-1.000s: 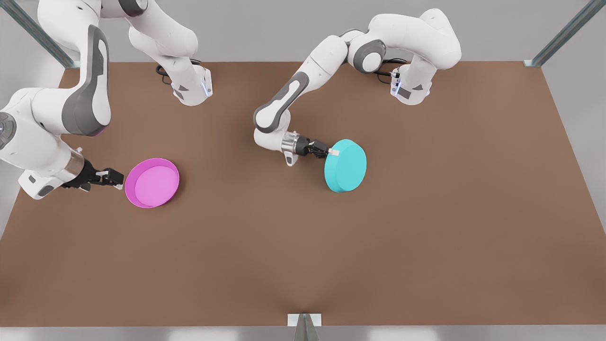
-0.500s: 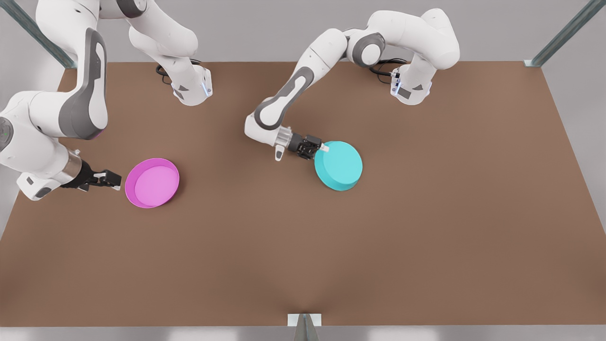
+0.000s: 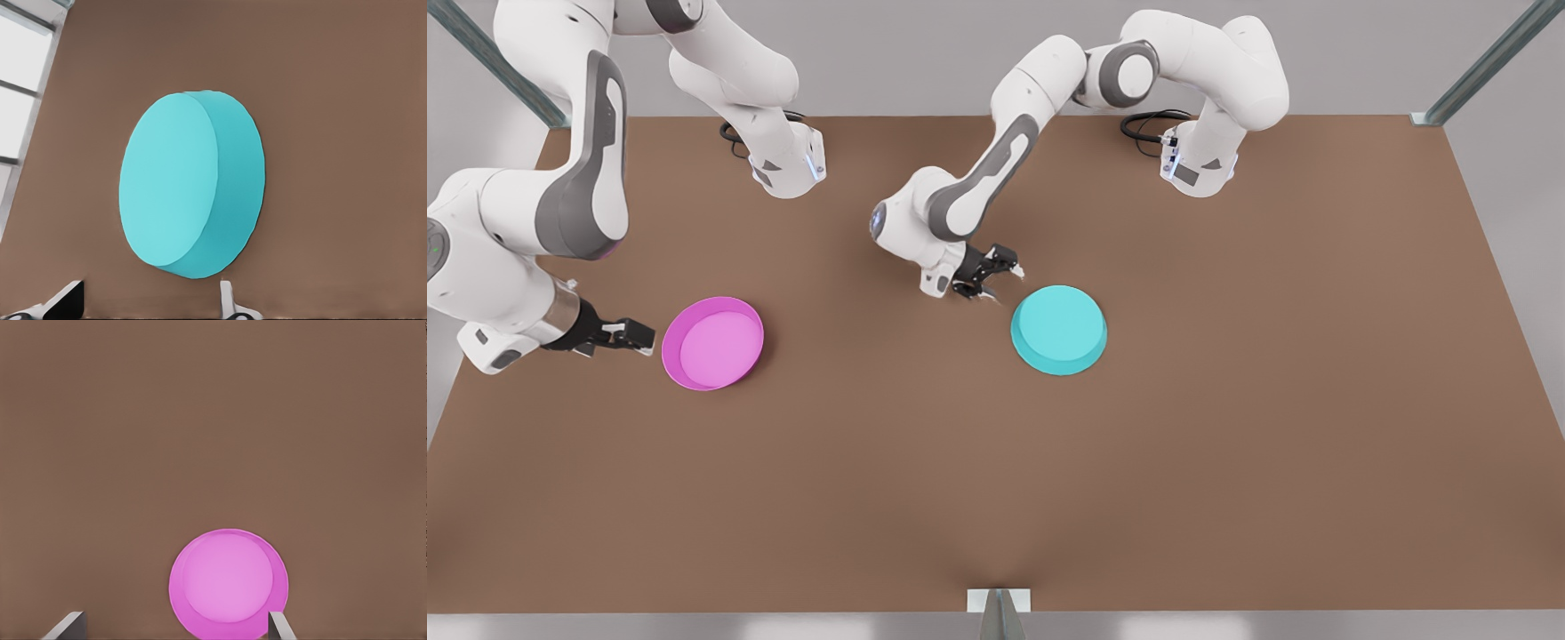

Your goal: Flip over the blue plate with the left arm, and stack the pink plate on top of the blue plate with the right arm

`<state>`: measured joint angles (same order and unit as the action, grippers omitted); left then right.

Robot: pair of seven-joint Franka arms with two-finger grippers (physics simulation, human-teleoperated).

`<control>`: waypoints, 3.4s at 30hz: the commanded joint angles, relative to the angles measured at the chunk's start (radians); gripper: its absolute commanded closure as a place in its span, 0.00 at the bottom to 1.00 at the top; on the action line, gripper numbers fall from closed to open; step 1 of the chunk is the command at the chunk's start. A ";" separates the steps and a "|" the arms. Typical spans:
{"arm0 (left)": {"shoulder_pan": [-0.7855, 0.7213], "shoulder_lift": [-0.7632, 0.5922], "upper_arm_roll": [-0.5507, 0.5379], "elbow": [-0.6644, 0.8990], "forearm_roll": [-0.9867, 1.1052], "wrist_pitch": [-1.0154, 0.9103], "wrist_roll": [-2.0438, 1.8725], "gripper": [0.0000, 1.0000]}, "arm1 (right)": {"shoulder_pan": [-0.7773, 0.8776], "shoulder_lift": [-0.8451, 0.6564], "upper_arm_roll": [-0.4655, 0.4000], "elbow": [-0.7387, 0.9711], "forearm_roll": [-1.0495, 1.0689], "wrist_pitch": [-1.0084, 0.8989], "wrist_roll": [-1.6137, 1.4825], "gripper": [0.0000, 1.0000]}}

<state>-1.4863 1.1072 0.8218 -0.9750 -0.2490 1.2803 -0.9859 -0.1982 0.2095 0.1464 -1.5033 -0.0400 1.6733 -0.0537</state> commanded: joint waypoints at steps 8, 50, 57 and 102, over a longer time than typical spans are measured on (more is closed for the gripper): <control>0.727 -0.736 -0.295 -0.103 0.048 -0.115 0.742 0.00 | -0.110 -0.042 0.012 -0.087 0.034 -0.030 -0.020 0.00; 1.270 -0.948 -0.688 -0.313 0.174 0.022 0.917 0.00 | -0.604 0.186 0.211 -0.718 0.276 0.876 -0.635 0.00; 1.270 -0.945 -0.688 -0.312 0.174 0.022 0.918 0.00 | -0.607 0.209 0.213 -0.739 0.269 0.925 -0.638 0.00; 1.287 -0.941 -0.704 -0.307 0.149 0.021 0.931 0.00 | -0.622 0.220 0.268 -0.778 0.276 1.000 -0.629 0.79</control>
<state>-0.1891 0.1656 0.1156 -1.2770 -0.0818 1.3008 -0.0539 -0.8212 0.4267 0.4151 -2.2809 0.2432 2.6710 -0.6887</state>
